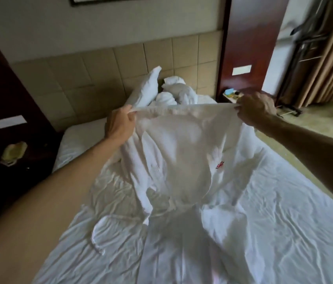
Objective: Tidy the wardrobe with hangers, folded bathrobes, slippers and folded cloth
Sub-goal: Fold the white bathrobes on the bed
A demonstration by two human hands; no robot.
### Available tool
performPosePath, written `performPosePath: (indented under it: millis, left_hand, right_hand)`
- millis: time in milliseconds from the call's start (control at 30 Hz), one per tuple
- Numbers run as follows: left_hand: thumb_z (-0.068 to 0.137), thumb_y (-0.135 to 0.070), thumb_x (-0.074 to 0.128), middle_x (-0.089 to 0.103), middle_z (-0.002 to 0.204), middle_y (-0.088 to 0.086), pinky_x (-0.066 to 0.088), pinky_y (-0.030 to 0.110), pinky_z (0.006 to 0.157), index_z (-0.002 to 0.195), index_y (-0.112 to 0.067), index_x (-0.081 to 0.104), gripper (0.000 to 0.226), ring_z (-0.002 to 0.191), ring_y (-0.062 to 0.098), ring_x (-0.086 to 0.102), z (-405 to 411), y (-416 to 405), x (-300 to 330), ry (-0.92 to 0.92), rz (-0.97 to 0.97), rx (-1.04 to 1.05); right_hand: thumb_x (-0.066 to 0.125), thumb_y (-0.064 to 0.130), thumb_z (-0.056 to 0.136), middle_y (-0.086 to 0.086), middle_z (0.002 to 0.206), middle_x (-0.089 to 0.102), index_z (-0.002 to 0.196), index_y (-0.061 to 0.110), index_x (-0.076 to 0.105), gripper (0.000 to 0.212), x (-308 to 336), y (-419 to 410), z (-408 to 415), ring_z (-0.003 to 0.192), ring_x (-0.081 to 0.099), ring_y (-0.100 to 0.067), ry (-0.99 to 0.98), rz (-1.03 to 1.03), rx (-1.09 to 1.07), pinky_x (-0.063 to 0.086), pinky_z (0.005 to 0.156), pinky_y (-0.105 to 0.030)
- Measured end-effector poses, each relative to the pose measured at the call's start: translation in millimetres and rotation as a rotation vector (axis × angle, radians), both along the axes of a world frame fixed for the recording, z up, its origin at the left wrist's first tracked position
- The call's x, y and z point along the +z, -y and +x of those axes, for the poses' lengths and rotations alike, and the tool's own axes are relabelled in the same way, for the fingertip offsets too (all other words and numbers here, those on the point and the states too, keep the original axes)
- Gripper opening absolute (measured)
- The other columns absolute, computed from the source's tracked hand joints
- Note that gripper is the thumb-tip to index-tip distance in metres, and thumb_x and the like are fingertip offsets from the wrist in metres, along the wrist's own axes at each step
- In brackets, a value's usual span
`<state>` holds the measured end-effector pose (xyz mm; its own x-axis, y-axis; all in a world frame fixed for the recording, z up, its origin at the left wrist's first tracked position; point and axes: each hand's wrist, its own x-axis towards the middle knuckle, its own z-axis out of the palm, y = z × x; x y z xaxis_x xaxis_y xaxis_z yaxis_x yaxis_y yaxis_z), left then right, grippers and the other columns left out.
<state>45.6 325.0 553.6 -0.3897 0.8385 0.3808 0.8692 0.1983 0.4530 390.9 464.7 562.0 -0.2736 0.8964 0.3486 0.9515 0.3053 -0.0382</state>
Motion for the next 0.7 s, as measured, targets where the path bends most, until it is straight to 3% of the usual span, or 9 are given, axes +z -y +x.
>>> performPosePath:
  millis: [133, 200, 267, 333, 400, 467, 700]
  left_hand:
    - [0.099, -0.001, 0.044, 0.060, 0.112, 0.022, 0.028, 0.034, 0.067, 0.112, 0.000, 0.061, 0.022, 0.096, 0.038, 0.059, 25.6, 26.3, 91.8, -0.329, 0.051, 0.000]
    - [0.097, -0.004, 0.048, 0.058, 0.102, 0.020, 0.038, 0.040, 0.062, 0.100, -0.001, 0.060, 0.012, 0.085, 0.040, 0.061, 27.5, 39.8, 124.2, -0.482, 0.046, -0.046]
    - [0.097, -0.021, 0.050, 0.061, 0.092, 0.006, 0.044, 0.039, 0.060, 0.089, -0.009, 0.057, 0.016, 0.077, 0.035, 0.060, 27.5, 51.8, 151.2, -0.493, 0.032, -0.012]
    - [0.094, -0.034, 0.041, 0.066, 0.104, 0.006, 0.046, 0.035, 0.070, 0.096, -0.013, 0.061, 0.029, 0.085, 0.029, 0.060, 31.6, 62.1, 175.7, -0.459, 0.034, 0.045]
    - [0.098, -0.019, 0.047, 0.061, 0.122, 0.017, 0.048, 0.040, 0.084, 0.109, -0.005, 0.066, 0.026, 0.103, 0.037, 0.061, 42.0, 73.6, 198.5, -0.506, 0.013, 0.090]
    - [0.096, -0.003, 0.055, 0.056, 0.117, 0.022, 0.048, 0.046, 0.081, 0.101, 0.005, 0.066, 0.014, 0.098, 0.043, 0.063, 53.1, 85.7, 220.3, -0.592, 0.033, 0.154]
    - [0.097, -0.008, 0.059, 0.063, 0.110, 0.028, 0.053, 0.049, 0.079, 0.117, 0.001, 0.051, 0.024, 0.098, 0.044, 0.064, 66.9, 130.7, 272.8, -0.609, 0.135, 0.414]
  right_hand:
    - [0.062, 0.024, 0.089, -0.017, 0.106, 0.069, 0.105, 0.013, 0.074, 0.023, 94.5, 5.6, 19.1, 0.095, 0.066, -0.039, -0.079, 0.144, -0.049, 0.052, 0.077, -0.039]
    - [0.061, 0.022, 0.090, -0.020, 0.101, 0.069, 0.102, 0.008, 0.074, 0.023, 135.0, 7.7, 32.0, 0.093, 0.066, -0.040, -0.084, 0.189, -0.062, 0.053, 0.077, -0.041]
    - [0.061, 0.021, 0.089, -0.021, 0.101, 0.069, 0.103, 0.008, 0.073, 0.022, 169.1, 12.6, 43.4, 0.093, 0.066, -0.040, -0.092, 0.232, -0.067, 0.053, 0.077, -0.042]
    - [0.060, 0.023, 0.090, -0.019, 0.103, 0.069, 0.105, 0.012, 0.073, 0.023, 195.0, 18.1, 51.6, 0.095, 0.066, -0.039, -0.095, 0.275, -0.065, 0.052, 0.077, -0.042]
    - [0.057, 0.022, 0.090, -0.020, 0.103, 0.068, 0.105, 0.012, 0.072, 0.023, 213.6, 25.7, 56.7, 0.095, 0.065, -0.041, -0.137, 0.290, -0.049, 0.051, 0.078, -0.043]
    - [0.055, 0.021, 0.089, -0.021, 0.105, 0.068, 0.107, 0.010, 0.071, 0.026, 227.8, 33.5, 59.6, 0.094, 0.064, -0.043, -0.190, 0.318, -0.023, 0.051, 0.082, -0.046]
    - [0.046, 0.025, 0.094, -0.023, 0.118, 0.063, 0.120, 0.013, 0.068, 0.036, 269.5, 62.0, 59.3, 0.108, 0.059, -0.044, -0.498, 0.285, -0.001, 0.047, 0.095, -0.050]
